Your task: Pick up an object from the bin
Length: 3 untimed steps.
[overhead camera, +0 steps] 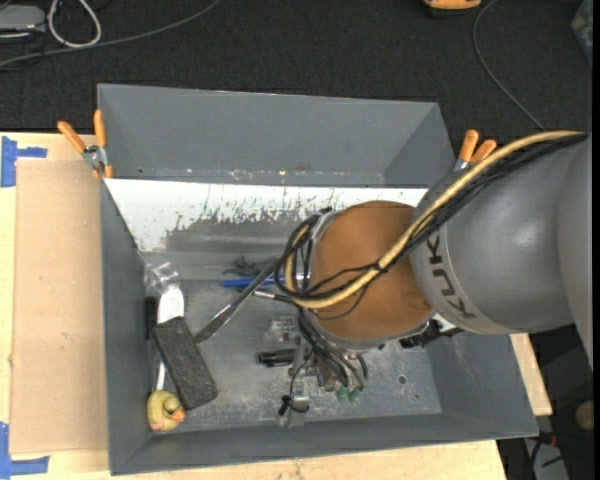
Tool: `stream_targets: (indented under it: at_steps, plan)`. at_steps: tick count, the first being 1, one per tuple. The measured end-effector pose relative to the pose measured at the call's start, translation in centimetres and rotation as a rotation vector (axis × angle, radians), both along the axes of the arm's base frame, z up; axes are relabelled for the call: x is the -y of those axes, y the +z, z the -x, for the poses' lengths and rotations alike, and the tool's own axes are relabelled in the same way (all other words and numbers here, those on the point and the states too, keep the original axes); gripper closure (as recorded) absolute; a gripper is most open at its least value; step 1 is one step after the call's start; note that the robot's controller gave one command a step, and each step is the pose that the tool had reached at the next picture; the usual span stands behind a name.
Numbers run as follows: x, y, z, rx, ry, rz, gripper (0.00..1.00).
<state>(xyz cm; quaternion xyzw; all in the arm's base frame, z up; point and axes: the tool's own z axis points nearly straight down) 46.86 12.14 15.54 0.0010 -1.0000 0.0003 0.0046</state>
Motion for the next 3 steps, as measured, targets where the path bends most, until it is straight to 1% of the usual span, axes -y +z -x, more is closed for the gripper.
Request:
stream_targets:
  at_steps: [1, 2, 3]
  plan:
    - [0.1, 0.3, -0.2, 0.007, -0.004, -0.001, 0.0]
    - [6.9, -8.1, -4.2, 0.008, 0.01, -0.001, 0.0]
    - [8.3, -8.5, -4.3, 0.014, 0.032, -0.007, 0.0]
